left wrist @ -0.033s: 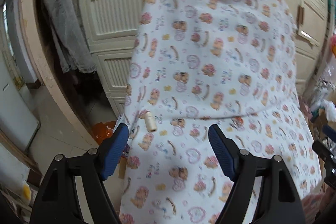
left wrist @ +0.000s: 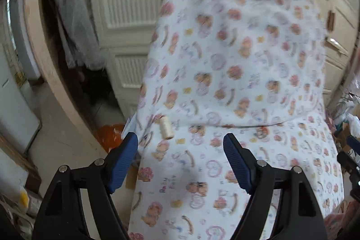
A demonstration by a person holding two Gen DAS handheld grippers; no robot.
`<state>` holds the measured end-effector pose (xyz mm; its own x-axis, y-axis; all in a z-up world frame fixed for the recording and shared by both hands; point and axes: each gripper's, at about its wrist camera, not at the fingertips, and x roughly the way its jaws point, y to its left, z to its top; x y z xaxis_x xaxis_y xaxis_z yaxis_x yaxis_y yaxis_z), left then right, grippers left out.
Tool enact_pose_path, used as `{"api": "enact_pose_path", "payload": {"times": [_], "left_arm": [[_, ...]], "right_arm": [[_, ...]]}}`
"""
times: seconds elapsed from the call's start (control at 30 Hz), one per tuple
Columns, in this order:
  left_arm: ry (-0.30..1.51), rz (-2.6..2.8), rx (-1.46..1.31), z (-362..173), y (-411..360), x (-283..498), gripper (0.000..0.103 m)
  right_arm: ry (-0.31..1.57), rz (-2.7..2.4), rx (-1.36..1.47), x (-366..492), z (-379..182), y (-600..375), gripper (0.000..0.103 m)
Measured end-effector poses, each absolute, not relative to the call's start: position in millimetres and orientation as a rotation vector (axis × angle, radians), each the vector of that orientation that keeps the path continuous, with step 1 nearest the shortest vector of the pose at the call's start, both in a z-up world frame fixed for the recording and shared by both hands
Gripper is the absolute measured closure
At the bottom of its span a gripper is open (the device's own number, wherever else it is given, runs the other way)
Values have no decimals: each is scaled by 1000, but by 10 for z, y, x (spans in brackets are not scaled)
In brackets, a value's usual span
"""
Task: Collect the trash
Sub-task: 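Move both tools back up toward the thread spool and small red item, then grasp the small red-orange item with the right tool while the left tool grasps the cream thread spool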
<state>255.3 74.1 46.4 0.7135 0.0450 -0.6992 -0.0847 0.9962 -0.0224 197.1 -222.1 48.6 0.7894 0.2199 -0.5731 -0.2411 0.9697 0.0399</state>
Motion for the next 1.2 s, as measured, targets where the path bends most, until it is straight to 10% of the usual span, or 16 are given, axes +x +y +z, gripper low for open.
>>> {"api": "enact_pose_path", "payload": {"times": [1.2], "left_arm": [[944,154,-361,-123,1518,3025,27]], "right_arm": [[929,338,33,3573,-625,-1533,96]]}}
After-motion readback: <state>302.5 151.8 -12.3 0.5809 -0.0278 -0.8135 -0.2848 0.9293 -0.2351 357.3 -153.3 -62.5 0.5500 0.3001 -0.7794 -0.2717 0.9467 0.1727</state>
